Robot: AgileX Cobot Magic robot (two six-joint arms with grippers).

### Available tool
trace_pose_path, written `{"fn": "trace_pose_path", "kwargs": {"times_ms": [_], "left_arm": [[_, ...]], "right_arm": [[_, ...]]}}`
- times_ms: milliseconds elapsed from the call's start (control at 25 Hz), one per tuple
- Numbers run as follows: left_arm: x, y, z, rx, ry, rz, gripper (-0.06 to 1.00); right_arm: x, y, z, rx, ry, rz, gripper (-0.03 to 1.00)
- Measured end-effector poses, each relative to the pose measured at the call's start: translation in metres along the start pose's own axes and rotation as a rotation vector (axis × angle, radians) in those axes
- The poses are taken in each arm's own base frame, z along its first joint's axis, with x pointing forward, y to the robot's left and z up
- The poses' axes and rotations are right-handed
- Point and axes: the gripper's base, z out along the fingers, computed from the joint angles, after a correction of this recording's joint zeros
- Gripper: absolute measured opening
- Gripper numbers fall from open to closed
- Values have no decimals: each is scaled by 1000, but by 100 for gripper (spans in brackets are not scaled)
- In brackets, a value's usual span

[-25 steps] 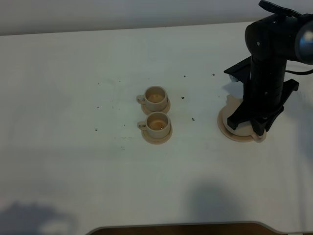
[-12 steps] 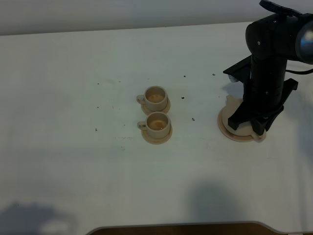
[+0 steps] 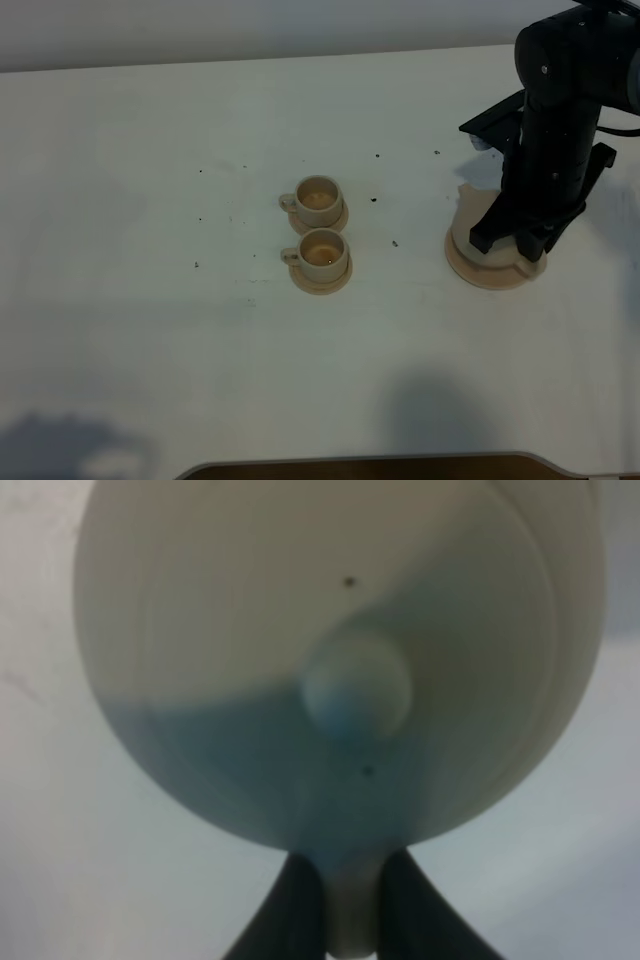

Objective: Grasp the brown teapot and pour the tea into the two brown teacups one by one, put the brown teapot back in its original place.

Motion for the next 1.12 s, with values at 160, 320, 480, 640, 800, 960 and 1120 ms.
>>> {"fn": "trace_pose_path", "kwargs": {"times_ms": [160,320,480,640,800,960,1120], "left_arm": [[0,0,0,0,-1,0,37],[0,0,0,0,0,0,37],[0,0,0,0,-1,0,37],[0,0,0,0,-1,0,37],[0,0,0,0,-1,0,37],[0,0,0,0,-1,0,37],[0,0,0,0,-1,0,37]], "right_arm": [[-4,0,-9,11,-95,-24,10],[-12,3,-12,-1,-186,-54,10],[-23,15,-27,15,-252,-120,10],[-38,27,-41,76,-296,-192,10],[-57,32,-38,112,-294,-234,10],[-73,41,-27,191,-267,-323,10],[-79,54,-18,295,-229,-432,10]]}}
